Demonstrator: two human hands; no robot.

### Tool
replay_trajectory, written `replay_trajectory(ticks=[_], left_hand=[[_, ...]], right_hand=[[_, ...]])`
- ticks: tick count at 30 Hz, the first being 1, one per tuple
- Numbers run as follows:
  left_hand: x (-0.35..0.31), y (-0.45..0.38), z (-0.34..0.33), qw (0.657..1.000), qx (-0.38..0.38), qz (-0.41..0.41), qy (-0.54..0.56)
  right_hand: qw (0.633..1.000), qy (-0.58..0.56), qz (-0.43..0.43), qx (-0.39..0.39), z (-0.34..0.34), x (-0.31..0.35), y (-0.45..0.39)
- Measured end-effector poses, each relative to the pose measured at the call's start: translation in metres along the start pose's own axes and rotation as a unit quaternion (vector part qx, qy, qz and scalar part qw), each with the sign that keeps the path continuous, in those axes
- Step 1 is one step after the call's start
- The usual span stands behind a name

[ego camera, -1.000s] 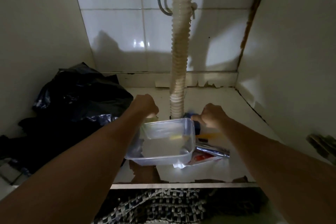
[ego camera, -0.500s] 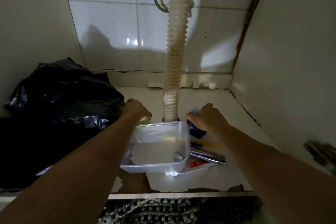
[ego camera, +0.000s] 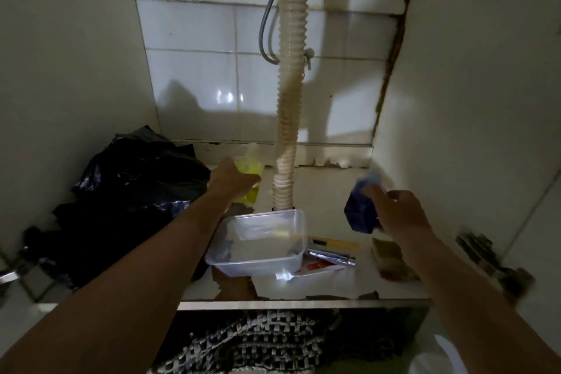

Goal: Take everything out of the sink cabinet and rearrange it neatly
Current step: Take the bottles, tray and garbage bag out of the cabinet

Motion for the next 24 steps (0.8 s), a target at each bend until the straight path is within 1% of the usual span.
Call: replay_trajectory(ticks=[2, 4, 6, 9, 11, 13, 16, 18, 19, 21, 23, 24], left_hand=[[0.001, 0.031, 0.011, 0.991, 0.086, 0.002, 0.107], [0.011, 0.07, 0.019, 0.96, 0.195, 0.025, 0.198], [0.033, 0.108, 0.024, 0.921, 0.288, 0.061, 0.254], [0.076, 0.153, 0.029, 0.856, 0.385, 0.103, 0.329], [0.103, 0.172, 0.027, 0.837, 0.427, 0.116, 0.321], [0.128, 0.185, 0.026, 0.837, 0.452, 0.116, 0.284], [0.169, 0.199, 0.022, 0.833, 0.484, 0.142, 0.229], [0.205, 0.204, 0.019, 0.848, 0.474, 0.168, 0.17], [0.227, 0.203, 0.015, 0.853, 0.466, 0.189, 0.143], [0.271, 0.203, 0.003, 0.846, 0.469, 0.224, 0.118], [0.311, 0.204, -0.01, 0.84, 0.464, 0.257, 0.115], [0.328, 0.204, -0.015, 0.843, 0.449, 0.273, 0.116]], right_hand=[[0.994, -0.103, -0.039, -0.003, -0.001, 0.003, 0.029], [0.979, -0.188, -0.072, 0.016, -0.01, 0.008, 0.06], [0.964, -0.247, -0.087, 0.04, -0.023, 0.017, 0.09], [0.94, -0.319, -0.094, 0.073, -0.04, 0.028, 0.131], [0.924, -0.35, -0.09, 0.13, -0.053, 0.031, 0.158], [0.921, -0.311, -0.095, 0.215, -0.068, 0.026, 0.187], [0.92, -0.193, -0.103, 0.324, -0.091, 0.013, 0.224], [0.907, -0.131, -0.083, 0.391, -0.108, 0.01, 0.249], [0.902, -0.11, -0.072, 0.412, -0.115, 0.009, 0.26], [0.893, -0.08, -0.052, 0.441, -0.131, 0.004, 0.282], [0.884, -0.01, -0.025, 0.466, -0.148, -0.008, 0.302], [0.879, 0.027, -0.018, 0.475, -0.156, -0.018, 0.312]])
Point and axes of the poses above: each hand's wrist, its own y-axis away from the middle knuckle, its own z-axis out of the back of the hand, x = y × z, the point moved 9 cm from there along -y, towards the middle knuckle, and after that the axes turned 15 degrees about z, right-handed, at the moved point
